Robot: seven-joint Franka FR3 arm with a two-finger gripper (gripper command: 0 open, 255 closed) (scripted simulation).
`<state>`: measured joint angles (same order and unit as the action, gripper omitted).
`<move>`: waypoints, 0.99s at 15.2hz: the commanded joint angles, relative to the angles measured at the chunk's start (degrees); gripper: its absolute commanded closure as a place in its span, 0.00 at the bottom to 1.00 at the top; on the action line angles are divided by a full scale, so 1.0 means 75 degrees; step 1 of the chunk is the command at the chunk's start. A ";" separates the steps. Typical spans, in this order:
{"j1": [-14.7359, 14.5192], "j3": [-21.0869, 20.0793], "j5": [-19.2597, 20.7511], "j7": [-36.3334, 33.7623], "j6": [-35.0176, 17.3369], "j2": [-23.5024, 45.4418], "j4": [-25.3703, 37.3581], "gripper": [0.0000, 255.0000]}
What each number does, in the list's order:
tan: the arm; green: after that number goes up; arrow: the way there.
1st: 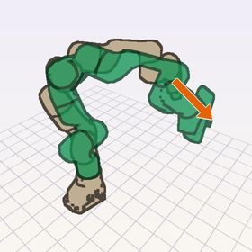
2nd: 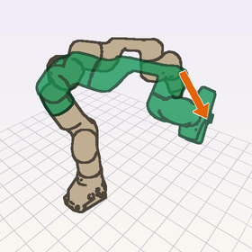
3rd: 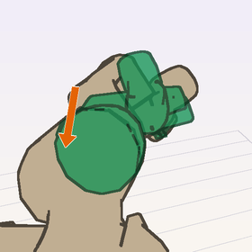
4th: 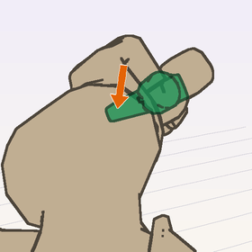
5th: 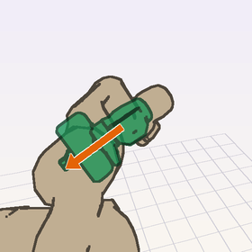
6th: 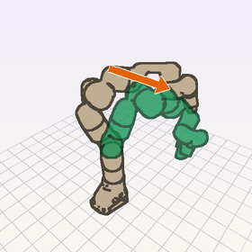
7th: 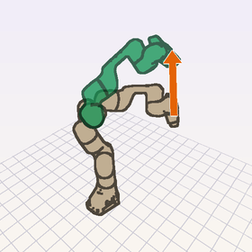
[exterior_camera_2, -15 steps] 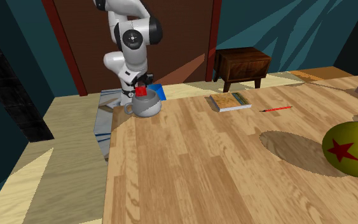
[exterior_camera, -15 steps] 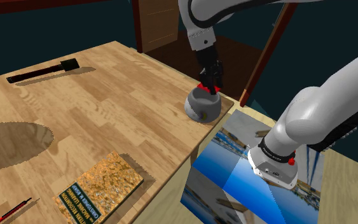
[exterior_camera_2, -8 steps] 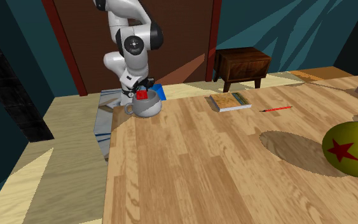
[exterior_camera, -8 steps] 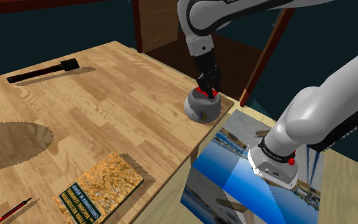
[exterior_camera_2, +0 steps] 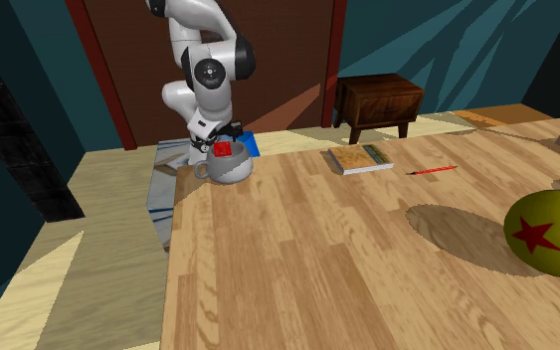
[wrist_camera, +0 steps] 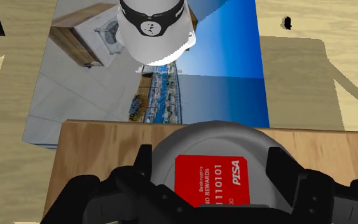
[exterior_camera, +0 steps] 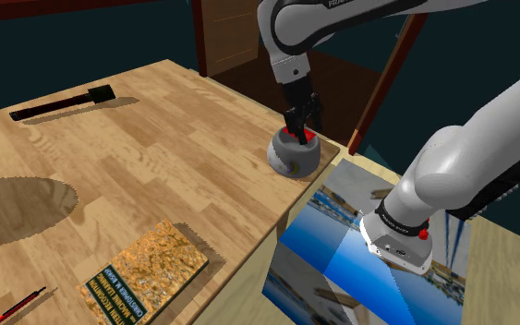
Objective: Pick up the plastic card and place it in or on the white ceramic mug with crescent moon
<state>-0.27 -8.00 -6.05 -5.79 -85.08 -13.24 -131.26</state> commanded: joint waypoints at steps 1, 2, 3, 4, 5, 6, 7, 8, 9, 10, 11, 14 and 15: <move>0.0002 0.0001 0.0002 0.0001 -0.0012 0.0019 -0.0010 0.00; 0.0003 0.0003 0.0005 0.0003 -0.0012 0.0022 -0.0007 0.00; 0.0007 0.0008 0.0008 0.0015 -0.0034 0.0001 -0.0049 0.00; 0.0019 0.0020 0.0030 0.0003 0.0191 0.0097 0.0271 0.00; 0.0031 0.0030 0.0051 -0.0010 0.0414 0.0202 0.0599 0.00; 0.0042 0.0039 0.0072 -0.0023 0.0638 0.0314 0.0934 0.00; 0.0050 0.0046 0.0087 -0.0034 0.0815 0.0408 0.1205 0.00; 0.0049 0.0046 0.0087 -0.0034 0.0815 0.0408 0.1205 0.00; 0.0049 0.0046 0.0087 -0.0034 0.0815 0.0407 0.1204 0.00; 0.0049 0.0046 0.0087 -0.0034 0.0815 0.0408 0.1204 0.00; 0.0049 0.0046 0.0087 -0.0034 0.0815 0.0408 0.1205 0.00; 0.0049 0.0046 0.0087 -0.0034 0.0815 0.0408 0.1205 0.00; 0.0049 0.0046 0.0087 -0.0034 0.0815 0.0408 0.1205 0.00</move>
